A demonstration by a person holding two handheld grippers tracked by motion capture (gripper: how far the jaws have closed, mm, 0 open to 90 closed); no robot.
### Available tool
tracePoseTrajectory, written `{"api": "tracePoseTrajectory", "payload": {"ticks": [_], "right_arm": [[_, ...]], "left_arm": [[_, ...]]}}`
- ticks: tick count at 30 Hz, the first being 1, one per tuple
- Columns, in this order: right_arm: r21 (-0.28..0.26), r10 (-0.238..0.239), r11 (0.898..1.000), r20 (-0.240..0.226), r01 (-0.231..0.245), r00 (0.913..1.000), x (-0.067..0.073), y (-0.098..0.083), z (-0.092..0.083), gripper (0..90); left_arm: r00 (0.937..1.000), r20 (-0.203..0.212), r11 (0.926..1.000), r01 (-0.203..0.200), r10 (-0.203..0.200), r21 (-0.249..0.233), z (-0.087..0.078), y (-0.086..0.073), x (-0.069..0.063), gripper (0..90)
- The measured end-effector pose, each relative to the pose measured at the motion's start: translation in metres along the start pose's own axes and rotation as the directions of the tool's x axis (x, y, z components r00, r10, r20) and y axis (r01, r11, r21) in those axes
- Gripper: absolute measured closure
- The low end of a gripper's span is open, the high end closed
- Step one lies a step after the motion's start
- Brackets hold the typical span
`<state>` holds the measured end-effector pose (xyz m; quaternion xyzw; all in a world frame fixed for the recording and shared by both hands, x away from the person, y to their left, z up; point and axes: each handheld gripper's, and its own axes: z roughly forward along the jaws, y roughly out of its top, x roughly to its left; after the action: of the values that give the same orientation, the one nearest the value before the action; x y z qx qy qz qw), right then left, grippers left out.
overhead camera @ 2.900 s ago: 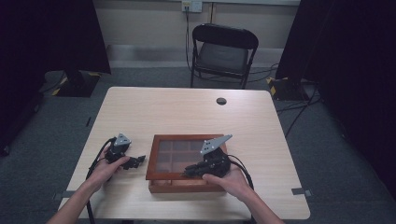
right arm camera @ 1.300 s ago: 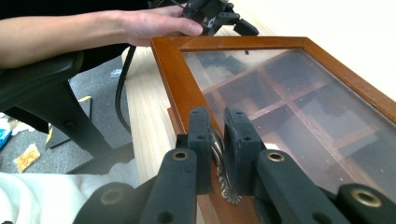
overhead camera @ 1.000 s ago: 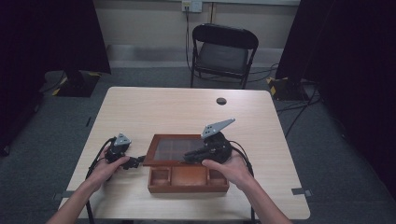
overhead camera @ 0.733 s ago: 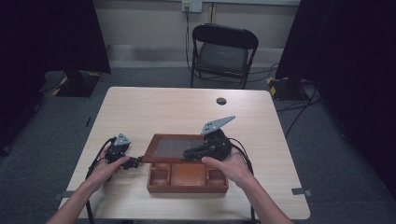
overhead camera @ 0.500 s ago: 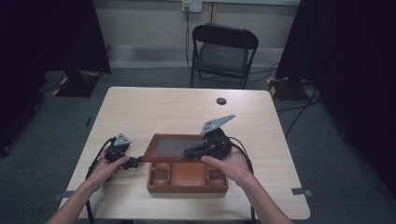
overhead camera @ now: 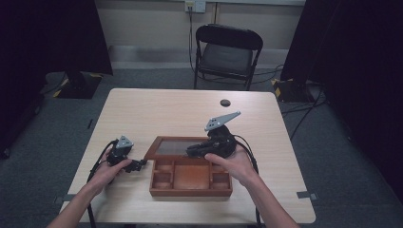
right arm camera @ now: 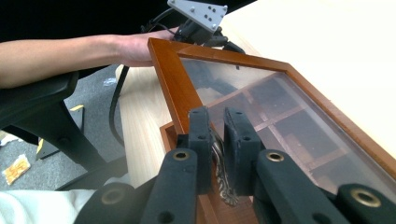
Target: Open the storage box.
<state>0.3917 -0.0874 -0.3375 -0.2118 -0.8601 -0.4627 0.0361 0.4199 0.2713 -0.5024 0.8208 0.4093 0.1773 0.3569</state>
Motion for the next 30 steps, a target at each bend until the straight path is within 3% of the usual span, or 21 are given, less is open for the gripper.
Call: {"api": "tracePoseTrajectory", "payload": {"ticks": [30], "right_arm": [[-0.001, -0.003, 1.000, 0.004, 0.003, 1.0000, -0.006, 0.012, -0.005, 82.2]], "left_arm": [[0.9999, -0.002, 0.9999, -0.015, 0.015, 0.008, -0.001, 0.000, 0.001, 7.3]]}}
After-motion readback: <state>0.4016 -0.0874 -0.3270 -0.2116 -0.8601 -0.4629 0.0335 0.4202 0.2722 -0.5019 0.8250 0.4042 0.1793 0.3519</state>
